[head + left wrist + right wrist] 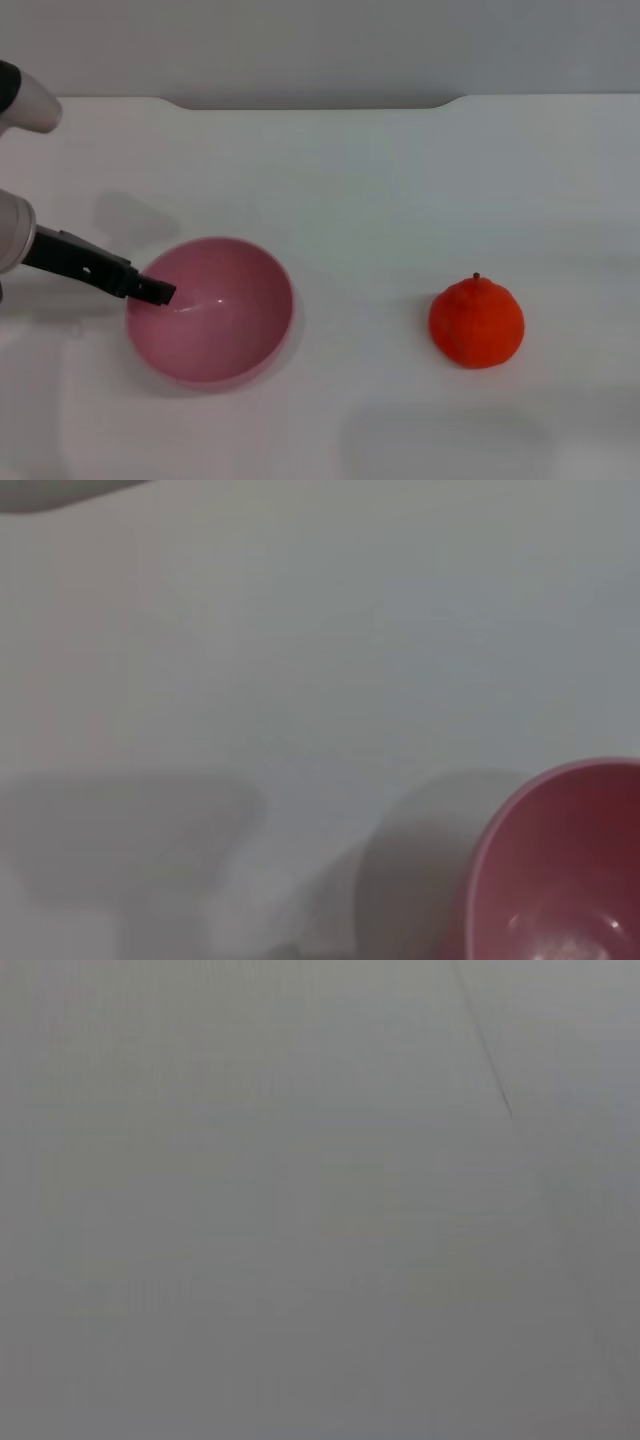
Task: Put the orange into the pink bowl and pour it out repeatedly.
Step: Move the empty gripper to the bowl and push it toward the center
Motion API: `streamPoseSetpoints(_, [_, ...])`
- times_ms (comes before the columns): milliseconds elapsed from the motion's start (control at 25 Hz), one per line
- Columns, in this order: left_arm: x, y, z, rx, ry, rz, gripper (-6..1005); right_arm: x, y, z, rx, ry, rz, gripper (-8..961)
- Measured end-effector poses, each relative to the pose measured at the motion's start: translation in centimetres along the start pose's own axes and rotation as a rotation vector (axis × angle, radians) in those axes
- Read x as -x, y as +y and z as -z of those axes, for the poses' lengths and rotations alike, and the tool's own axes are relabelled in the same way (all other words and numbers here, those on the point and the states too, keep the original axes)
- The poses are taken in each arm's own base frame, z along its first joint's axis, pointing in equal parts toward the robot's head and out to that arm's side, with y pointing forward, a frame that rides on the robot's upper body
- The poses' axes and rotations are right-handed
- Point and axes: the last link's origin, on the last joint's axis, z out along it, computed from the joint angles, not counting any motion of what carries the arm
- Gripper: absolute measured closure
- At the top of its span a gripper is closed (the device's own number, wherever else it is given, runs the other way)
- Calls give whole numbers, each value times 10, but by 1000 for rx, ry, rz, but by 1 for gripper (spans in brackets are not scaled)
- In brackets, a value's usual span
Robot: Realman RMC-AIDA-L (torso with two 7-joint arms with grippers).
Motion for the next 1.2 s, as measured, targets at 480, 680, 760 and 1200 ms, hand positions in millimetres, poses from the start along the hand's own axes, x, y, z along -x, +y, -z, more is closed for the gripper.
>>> streamPoseSetpoints(480, [0,0,-10,-18,-21,9,261,0,0,0,0,-1,1,423])
streamPoseSetpoints(680, [1,-3,-10,-41,-30,17,263,1,-1,1,-5,-1,2,426])
streamPoseSetpoints(760, [1,-4,-10,-47,-31,18,264,1,-1,2,-6,-2,1,427])
streamPoseSetpoints(1200, [-2,0,-11,-39,-42,3,802,2,-2,3,-6,-11,2,434])
